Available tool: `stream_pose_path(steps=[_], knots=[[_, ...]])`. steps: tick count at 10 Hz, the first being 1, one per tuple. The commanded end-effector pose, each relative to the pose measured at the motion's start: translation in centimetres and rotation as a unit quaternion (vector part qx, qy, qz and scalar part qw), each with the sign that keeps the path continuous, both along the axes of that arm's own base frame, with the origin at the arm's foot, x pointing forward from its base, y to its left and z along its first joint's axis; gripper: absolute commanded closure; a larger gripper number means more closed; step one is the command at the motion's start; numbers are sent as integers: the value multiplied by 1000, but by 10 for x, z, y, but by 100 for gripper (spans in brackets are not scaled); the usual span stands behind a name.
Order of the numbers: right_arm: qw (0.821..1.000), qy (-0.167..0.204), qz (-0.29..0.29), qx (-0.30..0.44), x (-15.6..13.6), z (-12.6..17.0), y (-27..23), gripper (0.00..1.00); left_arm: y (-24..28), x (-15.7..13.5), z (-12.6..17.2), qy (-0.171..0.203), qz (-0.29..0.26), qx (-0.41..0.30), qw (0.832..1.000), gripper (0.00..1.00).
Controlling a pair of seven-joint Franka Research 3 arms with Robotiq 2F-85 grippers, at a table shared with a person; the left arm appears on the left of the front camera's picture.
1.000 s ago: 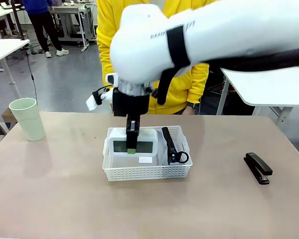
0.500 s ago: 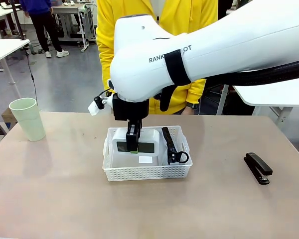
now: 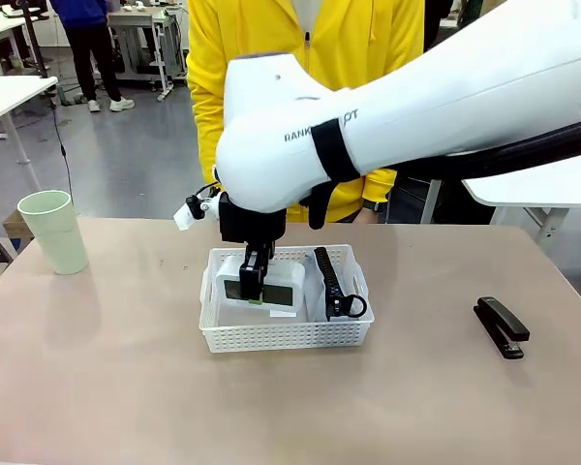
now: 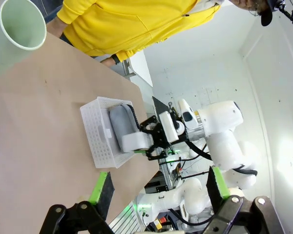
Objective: Efficiently arrange items inside the basket to fit them all.
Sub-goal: Pick up the Digital clock and place it inside the Organizing basket.
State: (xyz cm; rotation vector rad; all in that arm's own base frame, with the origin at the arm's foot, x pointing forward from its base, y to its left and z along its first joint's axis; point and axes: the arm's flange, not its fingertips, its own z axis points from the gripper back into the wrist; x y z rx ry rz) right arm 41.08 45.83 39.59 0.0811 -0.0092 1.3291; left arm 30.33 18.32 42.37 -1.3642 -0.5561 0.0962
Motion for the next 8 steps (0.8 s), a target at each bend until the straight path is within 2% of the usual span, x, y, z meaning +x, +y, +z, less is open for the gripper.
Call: stream_pose_path(steps=[1, 2, 4, 8], knots=[[996, -59, -63, 7, -1, -24, -1, 48, -1, 1, 2, -17, 2, -8, 1000, 0], [995, -76, -60, 9, -1, -31, -2, 48, -1, 1, 2, -17, 2, -8, 1000, 0], [996, -54, -66, 3, 7, -44, -6, 48, -1, 1, 2, -17, 2, -8, 1000, 0], [995, -43, -83, 38, 26, -68, -20, 48, -1, 1, 2, -17, 2, -8, 1000, 0]])
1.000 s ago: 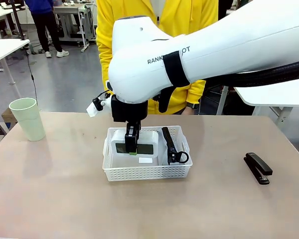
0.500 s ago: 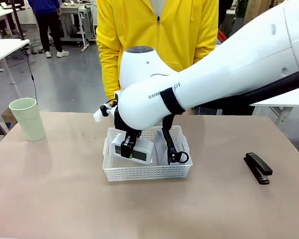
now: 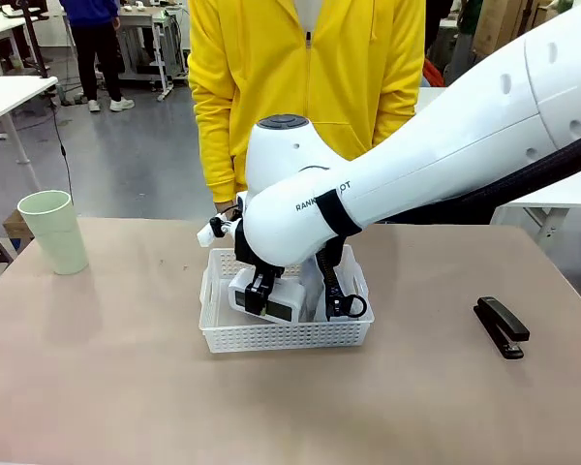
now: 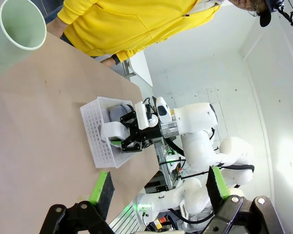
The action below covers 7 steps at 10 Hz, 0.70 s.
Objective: Efficiently arrange items inside the basket to fit them all.
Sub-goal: Pick up the Digital clock and place it inside the Organizing basket.
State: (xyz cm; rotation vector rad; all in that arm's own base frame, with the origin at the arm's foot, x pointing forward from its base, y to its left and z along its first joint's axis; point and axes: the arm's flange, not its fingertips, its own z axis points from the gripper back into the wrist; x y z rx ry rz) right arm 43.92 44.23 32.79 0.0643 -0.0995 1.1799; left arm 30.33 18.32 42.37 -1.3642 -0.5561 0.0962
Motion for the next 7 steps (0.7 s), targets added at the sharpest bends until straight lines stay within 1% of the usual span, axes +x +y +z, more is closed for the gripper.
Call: stream_pose_path(steps=[1, 2, 3, 4, 7], knots=[[1000, -11, -16, 8, 0, 2, -6, 48, -1, 1, 2, -17, 2, -8, 1000, 0], [1000, -16, -18, 8, 1, 5, -7, 48, -1, 1, 2, -17, 2, -8, 1000, 0], [1000, -14, -14, 13, 1, 5, -8, 41, -1, 1, 2, -17, 2, -8, 1000, 0], [1000, -11, -14, 5, 3, 3, -7, 0, -1, 1, 2, -17, 2, -8, 1000, 0], [999, -26, -17, 7, 1, 9, -13, 0, -1, 1, 2, -17, 2, -8, 1000, 0]])
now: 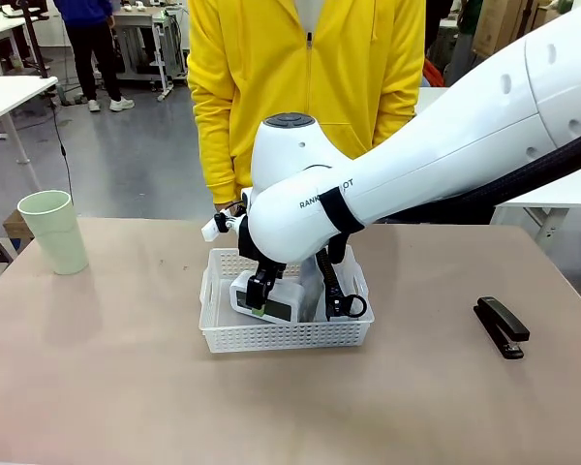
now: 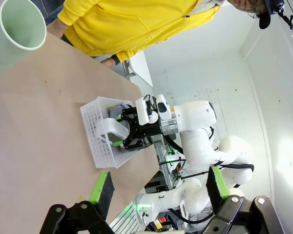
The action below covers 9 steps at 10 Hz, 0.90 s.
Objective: Efficiently arrange items inside the basket to fit them all.
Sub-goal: Pick up the Digital clock and place it inside the Organizing basket.
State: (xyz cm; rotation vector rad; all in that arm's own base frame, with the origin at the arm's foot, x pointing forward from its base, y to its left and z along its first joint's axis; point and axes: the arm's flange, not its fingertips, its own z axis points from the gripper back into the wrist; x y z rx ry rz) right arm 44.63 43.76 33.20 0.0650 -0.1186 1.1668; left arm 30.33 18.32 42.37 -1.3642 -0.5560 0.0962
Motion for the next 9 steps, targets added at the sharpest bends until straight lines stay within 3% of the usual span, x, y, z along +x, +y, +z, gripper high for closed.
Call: stream_pose_path(steps=[1, 2, 4, 5, 6, 8, 9], knots=[[1000, -25, -14, 6, -8, 10, -12, 0, -1, 1, 2, -17, 2, -8, 1000, 0], [999, -32, -22, -4, -10, 23, -24, 0, -1, 1, 2, -17, 2, -8, 1000, 0], [998, -7, -11, 56, -21, 77, -80, 0, -1, 1, 2, -17, 2, -8, 1000, 0], [995, 32, -12, 89, -30, 106, -110, 0, -1, 1, 2, -17, 2, -8, 1000, 0], [992, 53, -50, 100, -39, 130, -141, 0, -1, 1, 2, -17, 2, -8, 1000, 0], [963, 120, -103, 220, -67, 173, -235, 0, -1, 1, 2, -17, 2, -8, 1000, 0], [946, 143, -129, 262, -76, 178, -274, 0, -1, 1, 2, -17, 2, -8, 1000, 0]])
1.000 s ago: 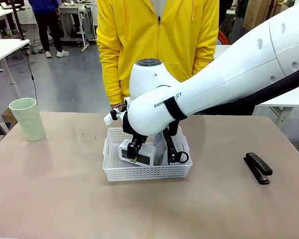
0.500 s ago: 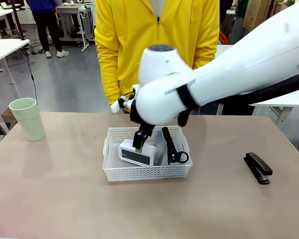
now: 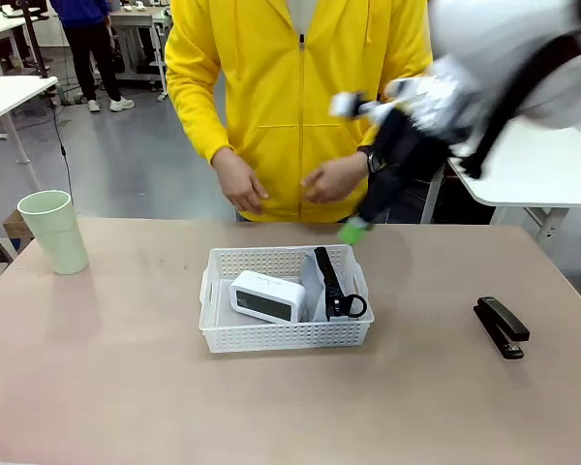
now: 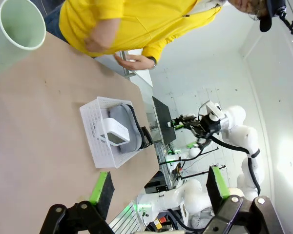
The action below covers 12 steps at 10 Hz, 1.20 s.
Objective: Efficiently arrange items inside the basket to fit them all.
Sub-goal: Pick up the Digital clock and place it inside the Organizing basket.
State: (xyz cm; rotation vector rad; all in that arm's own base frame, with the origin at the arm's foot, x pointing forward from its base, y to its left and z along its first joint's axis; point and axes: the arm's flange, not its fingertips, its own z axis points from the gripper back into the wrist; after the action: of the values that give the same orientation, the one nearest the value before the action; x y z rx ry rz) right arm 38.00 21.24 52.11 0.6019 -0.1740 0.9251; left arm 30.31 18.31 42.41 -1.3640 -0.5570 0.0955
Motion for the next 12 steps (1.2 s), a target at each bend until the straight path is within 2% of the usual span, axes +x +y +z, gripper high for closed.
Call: stream_pose_path(steps=[1, 2, 4, 5, 7, 9, 10, 11, 12], knots=[[994, 42, -49, 89, -21, -9, -90, 0, -1, 1, 1, -16, 2, -8, 1000, 0], [987, 53, -86, 124, -36, -9, -127, 0, -1, 1, 1, -16, 2, -8, 1000, 0], [956, 88, -164, 226, -74, -26, -208, 0, -1, 1, 1, -16, 2, -8, 1000, 0], [931, 118, -209, 275, -90, -52, -242, 0, -1, 1, 1, -16, 2, -8, 1000, 0], [876, 109, -268, 385, -130, -121, -287, 0, -1, 1, 1, -16, 2, -8, 1000, 0], [857, 96, -297, 409, -153, -161, -300, 0, -1, 1, 1, -16, 2, -8, 1000, 0], [862, 97, -304, 394, -154, -167, -301, 0, -1, 1, 1, -16, 2, -8, 1000, 0], [864, 120, -305, 383, -98, -104, -362, 0, -1, 1, 1, -16, 2, -8, 1000, 0], [864, 120, -305, 383, -98, -104, -362, 0, -1, 1, 1, -16, 2, -8, 1000, 0]])
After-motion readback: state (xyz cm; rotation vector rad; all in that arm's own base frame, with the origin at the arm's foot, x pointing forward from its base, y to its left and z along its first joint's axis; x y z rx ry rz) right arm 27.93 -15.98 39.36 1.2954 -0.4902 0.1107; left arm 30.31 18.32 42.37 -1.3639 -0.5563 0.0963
